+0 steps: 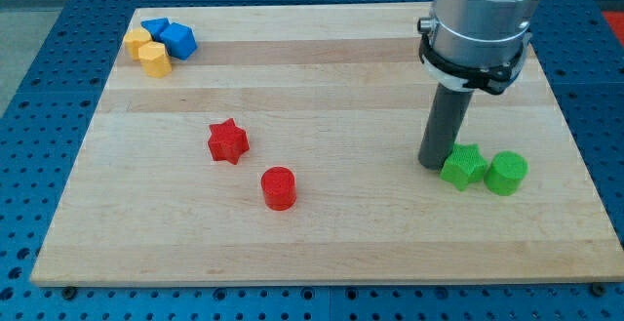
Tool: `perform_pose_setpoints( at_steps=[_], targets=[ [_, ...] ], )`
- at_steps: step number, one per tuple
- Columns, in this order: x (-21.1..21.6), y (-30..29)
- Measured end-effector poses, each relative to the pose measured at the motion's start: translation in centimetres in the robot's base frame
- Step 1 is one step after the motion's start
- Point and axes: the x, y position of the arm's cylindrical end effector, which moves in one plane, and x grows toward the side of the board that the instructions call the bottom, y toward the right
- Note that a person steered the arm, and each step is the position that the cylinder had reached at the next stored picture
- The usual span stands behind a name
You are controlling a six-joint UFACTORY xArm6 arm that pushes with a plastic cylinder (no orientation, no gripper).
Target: Move the red circle right a bit
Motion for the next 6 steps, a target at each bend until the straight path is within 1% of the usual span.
perform_pose_setpoints(
  at_steps=[1,2,3,4,5,6],
  targets=[
    [-2.9,-7.3],
    [-1.6,-16.8],
    [1.6,-23.2],
    [5.5,-22.6],
    [6.7,-15.4],
    [6.8,-19.2]
  ],
)
